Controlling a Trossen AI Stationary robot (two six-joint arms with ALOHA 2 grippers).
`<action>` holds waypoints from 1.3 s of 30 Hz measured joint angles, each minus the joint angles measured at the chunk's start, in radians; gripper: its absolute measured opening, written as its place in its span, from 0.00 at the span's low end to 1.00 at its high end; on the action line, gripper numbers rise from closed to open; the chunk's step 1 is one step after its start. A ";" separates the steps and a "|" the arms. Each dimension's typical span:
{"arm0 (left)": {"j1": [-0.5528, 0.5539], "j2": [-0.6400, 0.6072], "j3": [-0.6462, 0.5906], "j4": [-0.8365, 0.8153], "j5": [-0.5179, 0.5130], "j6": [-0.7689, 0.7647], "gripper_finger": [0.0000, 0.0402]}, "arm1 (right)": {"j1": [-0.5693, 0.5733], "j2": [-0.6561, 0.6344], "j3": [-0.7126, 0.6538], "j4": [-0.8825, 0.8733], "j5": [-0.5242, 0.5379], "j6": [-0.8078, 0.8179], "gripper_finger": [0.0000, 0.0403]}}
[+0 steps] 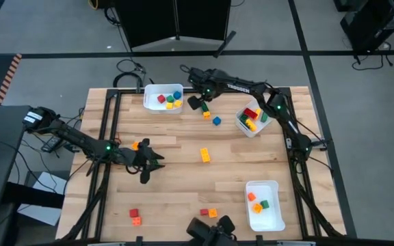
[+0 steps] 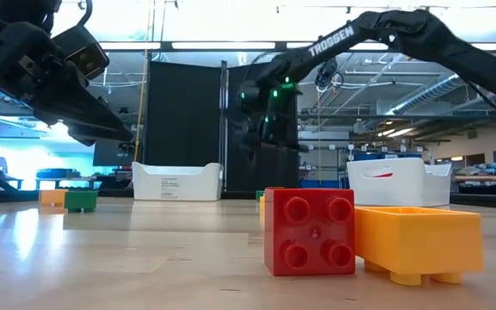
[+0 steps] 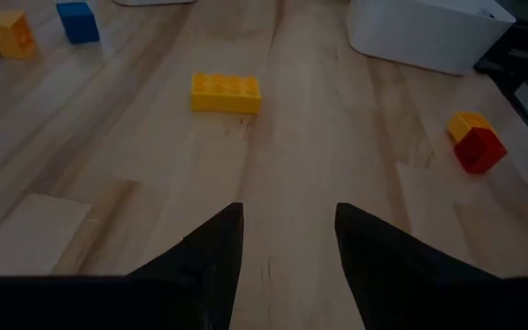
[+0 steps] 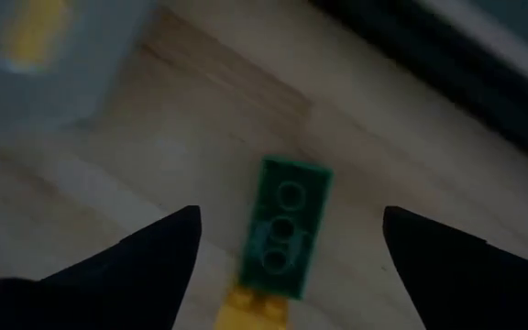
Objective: Sort blocks by size
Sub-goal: Put the green 8 stud gamepiece into the top right white bin
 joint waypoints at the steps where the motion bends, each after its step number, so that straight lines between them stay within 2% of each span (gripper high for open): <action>1: 0.000 0.000 0.000 0.000 -0.003 0.000 0.46 | -0.005 0.012 0.000 -0.003 -0.010 0.002 0.88; 9: 0.000 0.000 0.000 0.003 -0.013 -0.015 0.46 | -0.018 0.085 0.000 -0.034 -0.092 0.015 0.87; 14: 0.000 0.000 0.000 0.004 -0.016 -0.025 0.46 | -0.020 0.082 0.001 -0.039 -0.122 0.000 0.81; 18: 0.000 0.000 0.000 0.005 -0.022 -0.025 0.46 | -0.021 0.082 0.002 -0.038 -0.151 -0.002 0.68; 25: 0.000 0.000 0.000 0.023 -0.024 -0.026 0.46 | -0.023 0.081 0.002 -0.050 -0.153 -0.003 0.37; 39: 0.000 0.000 0.000 0.027 -0.024 -0.026 0.46 | -0.018 0.041 0.001 -0.152 -0.143 -0.050 0.35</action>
